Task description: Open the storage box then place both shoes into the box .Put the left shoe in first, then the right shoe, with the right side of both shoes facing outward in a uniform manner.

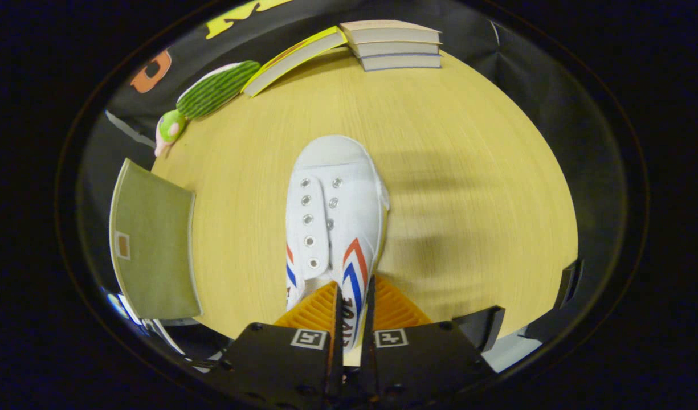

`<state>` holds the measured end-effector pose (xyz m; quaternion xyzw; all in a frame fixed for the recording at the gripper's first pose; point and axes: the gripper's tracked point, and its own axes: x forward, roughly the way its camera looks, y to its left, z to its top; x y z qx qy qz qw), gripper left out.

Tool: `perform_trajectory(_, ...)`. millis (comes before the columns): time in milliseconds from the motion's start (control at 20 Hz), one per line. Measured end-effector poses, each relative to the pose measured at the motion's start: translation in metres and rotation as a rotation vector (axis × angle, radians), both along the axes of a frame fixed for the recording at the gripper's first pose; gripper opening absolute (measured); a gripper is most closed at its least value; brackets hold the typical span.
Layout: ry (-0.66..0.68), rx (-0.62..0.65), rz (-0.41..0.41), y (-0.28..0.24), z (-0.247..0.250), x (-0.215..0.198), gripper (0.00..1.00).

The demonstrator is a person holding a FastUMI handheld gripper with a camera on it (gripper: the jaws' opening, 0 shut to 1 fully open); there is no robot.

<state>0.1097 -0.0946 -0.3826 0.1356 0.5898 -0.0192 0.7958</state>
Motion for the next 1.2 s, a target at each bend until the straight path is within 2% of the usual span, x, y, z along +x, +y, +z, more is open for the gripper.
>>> perform_trajectory(50, -0.005, 0.017, -0.011, 0.0, 0.003, 0.002, 0.09)
perform_trajectory(100, -0.002, 0.042, -0.023, 0.002, 0.005, -0.001, 0.07)
perform_trajectory(250, 0.011, 0.144, -0.043, 0.023, 0.014, -0.007, 0.07)
perform_trajectory(500, -0.053, 0.163, -0.039, 0.065, 0.084, -0.033, 0.07)
perform_trajectory(700, -0.19, 0.166, 0.045, 0.125, 0.168, -0.034, 0.06)
perform_trajectory(900, -0.325, 0.225, 0.131, 0.202, 0.237, -0.03, 0.07)
perform_trajectory(1050, -0.332, 0.233, 0.144, 0.244, 0.248, -0.028, 0.06)
perform_trajectory(1200, -0.33, 0.237, 0.166, 0.284, 0.237, -0.021, 0.06)
